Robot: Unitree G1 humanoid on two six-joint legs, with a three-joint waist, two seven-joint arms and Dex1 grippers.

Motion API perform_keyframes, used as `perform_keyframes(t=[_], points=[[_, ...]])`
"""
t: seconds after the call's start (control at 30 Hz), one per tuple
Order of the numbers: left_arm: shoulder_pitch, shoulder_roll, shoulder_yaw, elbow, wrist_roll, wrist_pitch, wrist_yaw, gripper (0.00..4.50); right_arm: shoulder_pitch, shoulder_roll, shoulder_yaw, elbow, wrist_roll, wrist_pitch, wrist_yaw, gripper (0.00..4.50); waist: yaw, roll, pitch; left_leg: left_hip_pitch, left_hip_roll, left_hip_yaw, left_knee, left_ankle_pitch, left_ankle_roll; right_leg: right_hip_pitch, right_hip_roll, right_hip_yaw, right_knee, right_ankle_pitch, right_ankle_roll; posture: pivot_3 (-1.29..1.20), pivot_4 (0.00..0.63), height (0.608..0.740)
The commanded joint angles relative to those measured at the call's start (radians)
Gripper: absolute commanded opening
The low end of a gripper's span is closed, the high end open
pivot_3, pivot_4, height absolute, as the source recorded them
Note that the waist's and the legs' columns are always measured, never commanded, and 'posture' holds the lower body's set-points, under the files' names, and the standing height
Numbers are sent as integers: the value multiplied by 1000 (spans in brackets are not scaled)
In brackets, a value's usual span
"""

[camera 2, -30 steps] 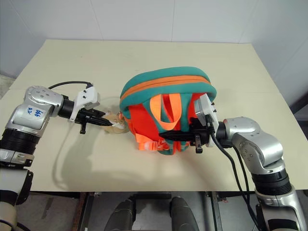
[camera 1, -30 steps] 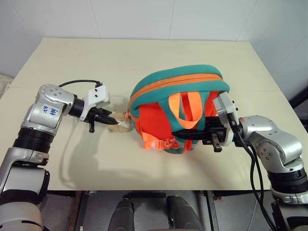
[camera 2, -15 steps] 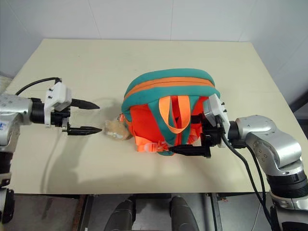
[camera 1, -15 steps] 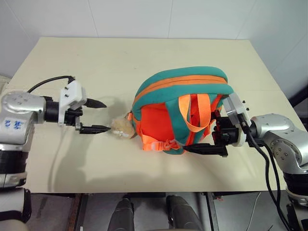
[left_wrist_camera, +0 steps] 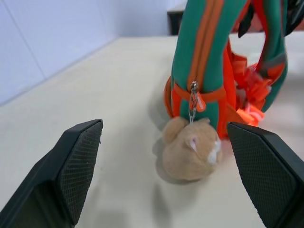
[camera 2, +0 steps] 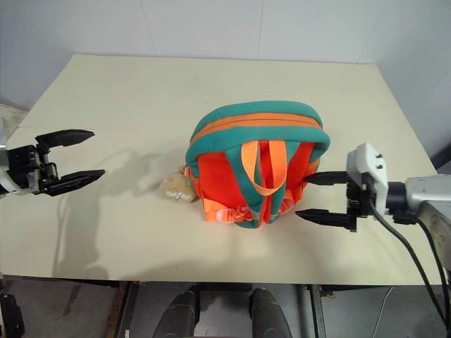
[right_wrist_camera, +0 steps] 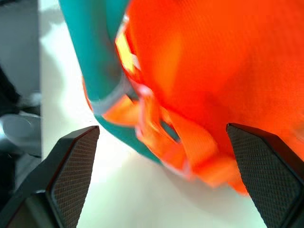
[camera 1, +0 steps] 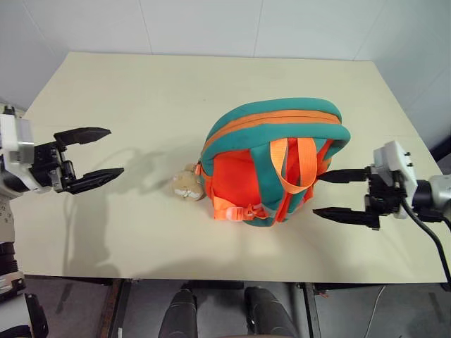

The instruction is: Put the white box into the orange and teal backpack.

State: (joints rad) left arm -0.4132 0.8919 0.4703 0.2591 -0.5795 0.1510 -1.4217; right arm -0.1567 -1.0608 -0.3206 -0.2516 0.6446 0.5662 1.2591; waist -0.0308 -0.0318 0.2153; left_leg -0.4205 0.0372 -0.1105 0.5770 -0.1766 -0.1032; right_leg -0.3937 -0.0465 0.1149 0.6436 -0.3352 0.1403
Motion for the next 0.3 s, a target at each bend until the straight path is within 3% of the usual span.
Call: perform_keyframes(t=[0.03, 0.3], points=[[29, 36, 56, 55, -24, -32, -38, 4462, 90, -36, -186, 19, -35, -53, 27, 4496, 0, 0, 0, 0, 0, 0, 0, 0, 0, 0, 0, 0, 0, 0, 0, 0, 150, 740], [37, 48, 55, 51, -49, -12, -62, 4462, 48, 27, -265, 157, -31, -125, -20, 4496, -9, 0, 0, 1, 0, 2, 3, 1, 0, 2, 0, 2, -1, -5, -14, 0, 150, 740]])
